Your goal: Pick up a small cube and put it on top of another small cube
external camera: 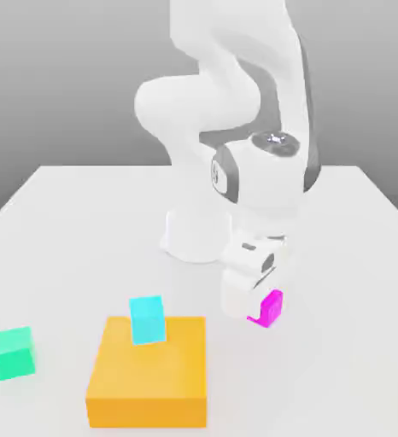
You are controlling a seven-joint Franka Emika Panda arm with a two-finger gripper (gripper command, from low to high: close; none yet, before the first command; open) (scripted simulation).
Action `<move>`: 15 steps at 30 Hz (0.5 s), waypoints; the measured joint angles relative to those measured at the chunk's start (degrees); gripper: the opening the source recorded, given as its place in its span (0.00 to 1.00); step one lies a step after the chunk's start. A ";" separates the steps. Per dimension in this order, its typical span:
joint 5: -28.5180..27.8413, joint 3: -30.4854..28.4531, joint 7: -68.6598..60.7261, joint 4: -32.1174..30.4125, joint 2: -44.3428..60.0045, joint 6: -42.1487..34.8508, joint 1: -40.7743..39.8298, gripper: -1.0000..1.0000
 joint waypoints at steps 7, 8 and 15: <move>-3.30 -6.64 9.28 6.08 -10.94 -16.87 -12.59 0.00; -3.78 -7.59 10.71 7.07 -12.43 -19.32 -14.71 0.00; -3.87 -11.03 13.95 8.71 -8.67 -17.24 -20.52 0.00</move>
